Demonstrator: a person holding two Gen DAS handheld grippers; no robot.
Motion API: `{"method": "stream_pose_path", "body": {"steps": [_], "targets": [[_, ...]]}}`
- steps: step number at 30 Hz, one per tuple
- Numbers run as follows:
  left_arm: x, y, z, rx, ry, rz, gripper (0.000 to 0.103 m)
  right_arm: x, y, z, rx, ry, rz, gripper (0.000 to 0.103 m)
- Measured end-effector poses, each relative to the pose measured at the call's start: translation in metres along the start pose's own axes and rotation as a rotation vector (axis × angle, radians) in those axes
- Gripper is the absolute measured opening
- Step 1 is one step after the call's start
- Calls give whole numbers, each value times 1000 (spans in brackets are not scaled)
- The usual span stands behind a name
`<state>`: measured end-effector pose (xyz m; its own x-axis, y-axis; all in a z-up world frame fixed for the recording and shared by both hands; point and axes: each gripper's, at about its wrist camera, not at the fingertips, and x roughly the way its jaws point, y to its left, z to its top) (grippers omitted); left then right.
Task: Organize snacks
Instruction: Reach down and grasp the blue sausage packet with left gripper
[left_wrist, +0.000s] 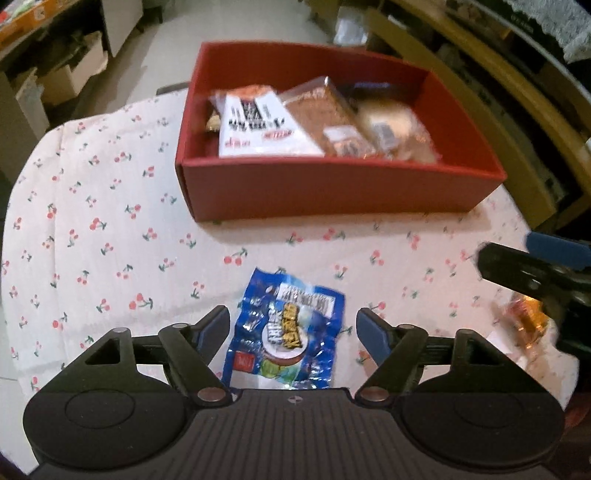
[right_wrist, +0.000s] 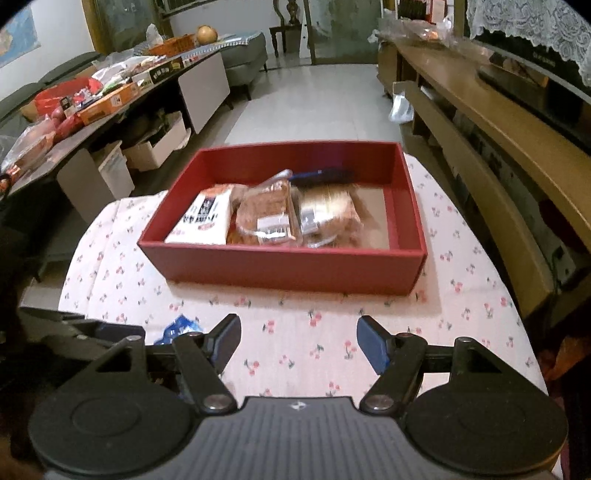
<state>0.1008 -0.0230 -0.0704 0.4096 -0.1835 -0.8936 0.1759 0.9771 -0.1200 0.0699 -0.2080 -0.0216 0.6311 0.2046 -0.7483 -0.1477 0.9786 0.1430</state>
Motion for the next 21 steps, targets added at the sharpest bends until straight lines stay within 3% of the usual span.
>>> {"method": "stream_pose_path", "body": {"steps": [7,16,21], "targets": [[21,-1,0,-4,43,7,82,-4,-4,-8,11,13,5,81],[13,-7,-7,28,47,15,77,-15,-29,-30,84,44,-39,82],[4,-9,-14,26,42,-3,76,-14,-47,-53,164,115,-73,84]]}}
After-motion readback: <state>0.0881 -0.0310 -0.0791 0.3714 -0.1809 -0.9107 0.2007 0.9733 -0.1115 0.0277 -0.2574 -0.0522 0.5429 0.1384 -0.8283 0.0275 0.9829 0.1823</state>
